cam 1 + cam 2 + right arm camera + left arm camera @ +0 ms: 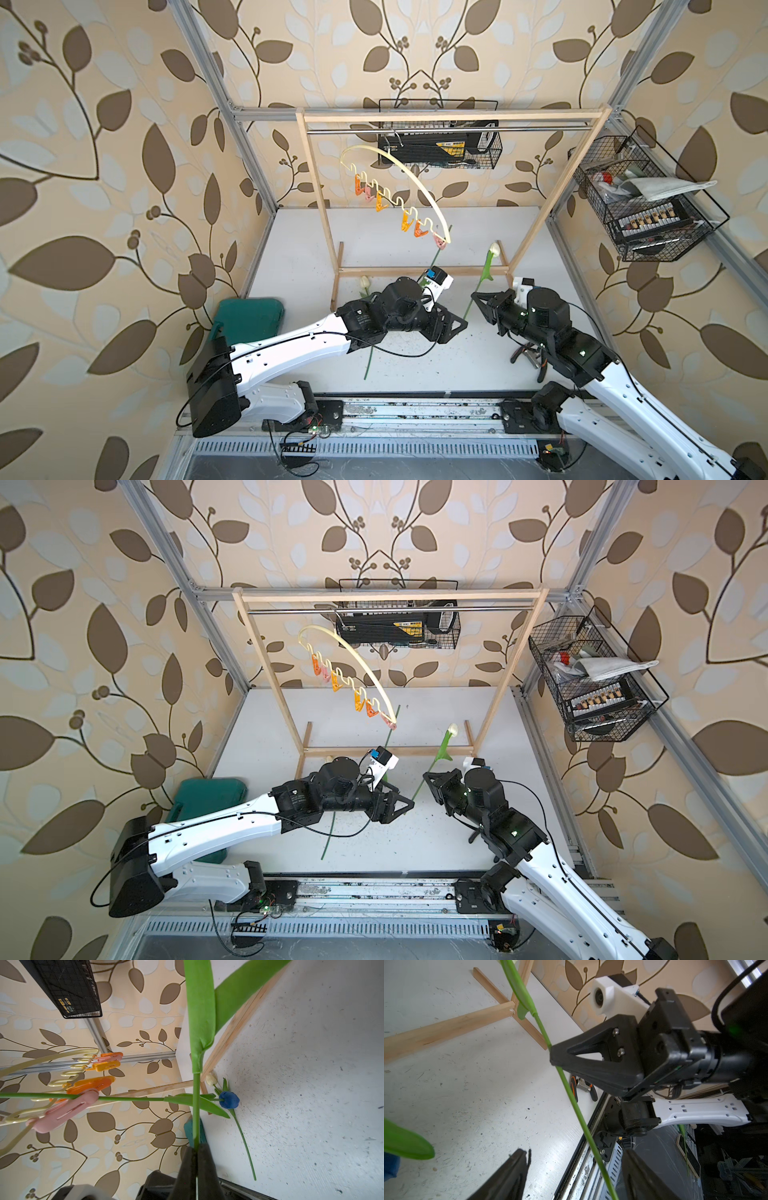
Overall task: Dry the flowers on a clothes hanger
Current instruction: Pick up the flower at the center of the board.
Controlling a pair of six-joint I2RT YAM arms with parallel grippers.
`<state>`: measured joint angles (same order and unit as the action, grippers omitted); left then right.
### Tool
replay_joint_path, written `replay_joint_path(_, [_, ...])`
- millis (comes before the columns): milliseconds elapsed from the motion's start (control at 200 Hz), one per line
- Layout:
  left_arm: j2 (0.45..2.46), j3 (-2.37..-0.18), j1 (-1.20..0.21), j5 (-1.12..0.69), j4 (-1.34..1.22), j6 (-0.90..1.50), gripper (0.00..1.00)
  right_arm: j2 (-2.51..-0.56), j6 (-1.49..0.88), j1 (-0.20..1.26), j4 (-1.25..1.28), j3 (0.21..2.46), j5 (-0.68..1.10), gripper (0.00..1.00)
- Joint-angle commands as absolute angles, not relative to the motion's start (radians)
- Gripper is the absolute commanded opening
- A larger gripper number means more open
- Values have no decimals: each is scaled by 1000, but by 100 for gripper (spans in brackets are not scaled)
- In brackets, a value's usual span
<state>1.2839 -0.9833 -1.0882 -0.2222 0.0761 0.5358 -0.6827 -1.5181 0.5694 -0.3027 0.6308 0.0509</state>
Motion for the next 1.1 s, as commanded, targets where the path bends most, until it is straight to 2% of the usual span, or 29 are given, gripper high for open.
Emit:
replay_joint_path(0, [1300,-1033,-1100,-252,32,549,71,-679,-1509,577,-293,643,30,0])
replay_joint_path(280, [1330,-1041,-1100,-243,20,569,60,-672,-1503,580,-293,649,20,0])
replay_joint_path(465, [1341,-1044,-1100,-236,26,574,48,-666,-1486,581,-298,655,6,0])
replay_joint_path(705, [1353,-1048,-1100,-239,35,580,37,-674,-1475,581,-307,671,5,0])
replay_joint_path(835, [1356,-1054,-1100,-235,47,578,26,-676,-1477,582,-305,666,6,0])
replay_joint_path(1095, [1362,-1064,-1100,-226,71,581,11,-690,-1473,592,-297,669,7,0])
